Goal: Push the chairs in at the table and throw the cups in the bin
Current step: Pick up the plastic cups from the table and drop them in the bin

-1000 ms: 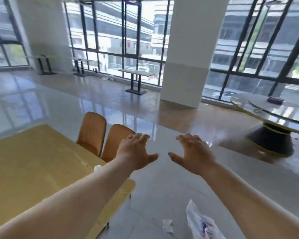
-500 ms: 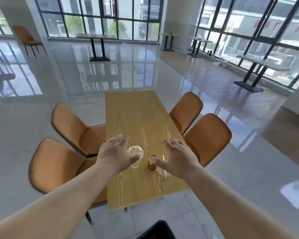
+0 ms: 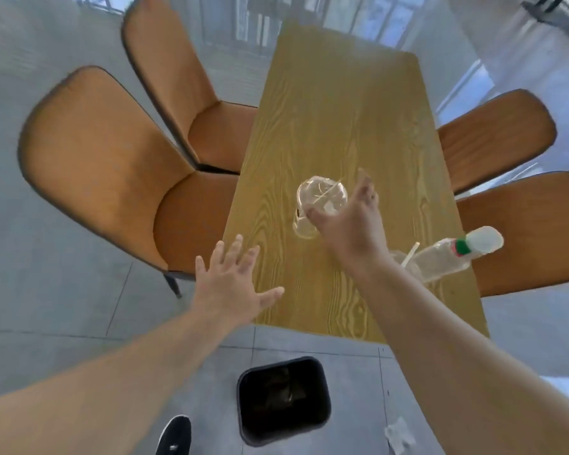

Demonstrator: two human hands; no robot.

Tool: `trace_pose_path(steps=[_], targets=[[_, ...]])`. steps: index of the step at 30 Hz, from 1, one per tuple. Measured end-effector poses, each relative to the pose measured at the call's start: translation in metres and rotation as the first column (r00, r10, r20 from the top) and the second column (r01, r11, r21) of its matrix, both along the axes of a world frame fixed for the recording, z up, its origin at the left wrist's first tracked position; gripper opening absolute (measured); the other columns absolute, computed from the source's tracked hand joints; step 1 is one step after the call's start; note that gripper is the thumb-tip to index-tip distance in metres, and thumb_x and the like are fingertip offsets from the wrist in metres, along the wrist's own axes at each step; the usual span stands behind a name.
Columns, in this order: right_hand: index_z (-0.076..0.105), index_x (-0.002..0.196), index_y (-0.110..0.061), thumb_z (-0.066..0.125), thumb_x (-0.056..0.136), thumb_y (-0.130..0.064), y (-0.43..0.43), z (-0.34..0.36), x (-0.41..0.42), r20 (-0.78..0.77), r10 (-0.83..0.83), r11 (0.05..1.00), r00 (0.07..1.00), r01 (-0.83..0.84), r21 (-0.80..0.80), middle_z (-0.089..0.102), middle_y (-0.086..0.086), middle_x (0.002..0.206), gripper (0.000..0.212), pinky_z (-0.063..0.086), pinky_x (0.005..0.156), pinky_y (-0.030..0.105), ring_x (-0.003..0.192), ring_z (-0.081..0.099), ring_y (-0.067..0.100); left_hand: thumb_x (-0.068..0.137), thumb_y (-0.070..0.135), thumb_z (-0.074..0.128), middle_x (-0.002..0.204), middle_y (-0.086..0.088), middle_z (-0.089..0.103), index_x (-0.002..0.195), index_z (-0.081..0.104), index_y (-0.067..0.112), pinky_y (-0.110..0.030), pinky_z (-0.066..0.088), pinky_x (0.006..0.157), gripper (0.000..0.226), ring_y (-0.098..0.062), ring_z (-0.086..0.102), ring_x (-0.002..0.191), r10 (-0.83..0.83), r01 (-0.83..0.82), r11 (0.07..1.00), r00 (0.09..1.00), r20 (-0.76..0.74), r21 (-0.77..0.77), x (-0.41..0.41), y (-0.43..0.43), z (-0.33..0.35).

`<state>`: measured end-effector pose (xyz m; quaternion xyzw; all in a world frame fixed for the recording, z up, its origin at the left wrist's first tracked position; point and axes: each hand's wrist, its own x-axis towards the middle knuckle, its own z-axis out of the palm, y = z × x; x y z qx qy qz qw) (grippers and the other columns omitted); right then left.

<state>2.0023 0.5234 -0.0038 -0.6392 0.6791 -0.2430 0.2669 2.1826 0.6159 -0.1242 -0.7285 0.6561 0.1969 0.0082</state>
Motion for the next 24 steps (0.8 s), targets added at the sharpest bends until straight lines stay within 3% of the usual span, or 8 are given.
trace_pose_path(steps=[2, 4, 8, 10, 12, 18, 24], targets=[[0.004, 0.163, -0.015, 0.082, 0.079, -0.055, -0.019, -0.018, -0.002, 0.003, 0.003, 1.0, 1.0, -0.003, 0.012, 0.023, 0.009, 0.167, 0.121, 0.029, 0.121, 0.044, 0.153, 0.023, 0.026, 0.071, 0.102, 0.007, 0.174, 0.0, -0.014, 0.163, -0.001, 0.037, -0.07, -0.001, 0.122, 0.112, -0.036, -0.018, 0.157, 0.006, -0.006, 1.0, 1.0, 0.015, -0.026, -0.012, -0.002, -0.026], [0.009, 0.162, -0.014, 0.083, 0.077, -0.059, -0.034, -0.03, -0.002, 0.014, 0.005, 0.999, 1.0, -0.006, 0.05, 0.031, 0.01, 0.164, 0.121, 0.035, 0.117, 0.044, 0.148, 0.034, 0.028, 0.073, 0.101, 0.009, 0.173, -0.001, -0.018, 0.161, -0.002, 0.038, -0.069, -0.008, 0.121, 0.109, -0.035, -0.029, 0.153, 0.038, -0.035, 0.996, 0.999, 0.027, -0.084, -0.022, -0.002, -0.044], [0.039, 0.145, -0.019, 0.081, 0.075, -0.065, -0.047, -0.041, 0.0, 0.003, 0.034, 0.999, 0.999, -0.034, 0.034, 0.053, 0.003, 0.139, 0.094, 0.052, 0.091, 0.035, 0.117, 0.058, 0.02, 0.077, 0.098, 0.023, 0.175, -0.001, -0.001, 0.158, 0.017, 0.039, -0.067, 0.0, 0.123, 0.1, -0.034, -0.018, 0.157, 0.09, -0.089, 0.974, 0.996, -0.007, -0.207, -0.026, -0.001, -0.059], [0.044, 0.14, -0.022, 0.081, 0.073, -0.066, -0.037, -0.041, -0.001, -0.001, 0.06, 0.998, 0.998, -0.06, 0.02, 0.054, -0.001, 0.132, 0.088, 0.047, 0.072, 0.024, 0.105, 0.058, 0.014, 0.079, 0.096, 0.027, 0.175, -0.001, 0.002, 0.157, 0.021, 0.039, -0.067, 0.004, 0.123, 0.097, -0.034, -0.014, 0.158, 0.099, -0.099, 0.971, 0.995, -0.009, -0.217, -0.026, -0.001, -0.057], [0.045, 0.141, -0.025, 0.081, 0.072, -0.067, -0.013, -0.043, -0.01, -0.024, 0.087, 0.996, 0.996, -0.087, 0.008, 0.054, -0.005, 0.131, 0.089, 0.038, 0.065, 0.017, 0.1, 0.055, 0.009, 0.08, 0.093, 0.029, 0.175, -0.001, 0.003, 0.157, 0.023, 0.039, -0.067, 0.006, 0.123, 0.094, -0.034, -0.013, 0.158, 0.107, -0.107, 0.972, 0.994, -0.012, -0.208, -0.027, -0.001, -0.054], [0.042, 0.145, -0.027, 0.08, 0.071, -0.065, 0.096, -0.045, -0.045, -0.036, 0.169, 0.986, 0.985, -0.169, 0.009, 0.049, -0.012, 0.133, 0.091, 0.035, 0.076, -0.001, 0.105, 0.046, -0.005, 0.08, 0.091, 0.035, 0.175, -0.001, 0.004, 0.156, 0.024, 0.039, -0.066, 0.005, 0.124, 0.093, -0.034, -0.01, 0.158, 0.117, -0.118, 0.972, 0.993, -0.019, -0.204, -0.029, 0.0, -0.053], [0.041, 0.14, -0.04, 0.075, 0.067, -0.071, 0.19, -0.04, -0.077, -0.001, 0.202, 0.975, 0.979, -0.201, 0.094, 0.044, -0.027, 0.128, 0.087, 0.041, 0.082, 0.011, 0.112, 0.05, -0.005, 0.082, 0.088, 0.036, 0.174, -0.005, 0.011, 0.155, 0.028, 0.036, -0.068, 0.008, 0.123, 0.09, -0.036, -0.004, 0.159, 0.12, -0.121, 0.964, 0.993, -0.018, -0.238, -0.03, 0.002, -0.056]])
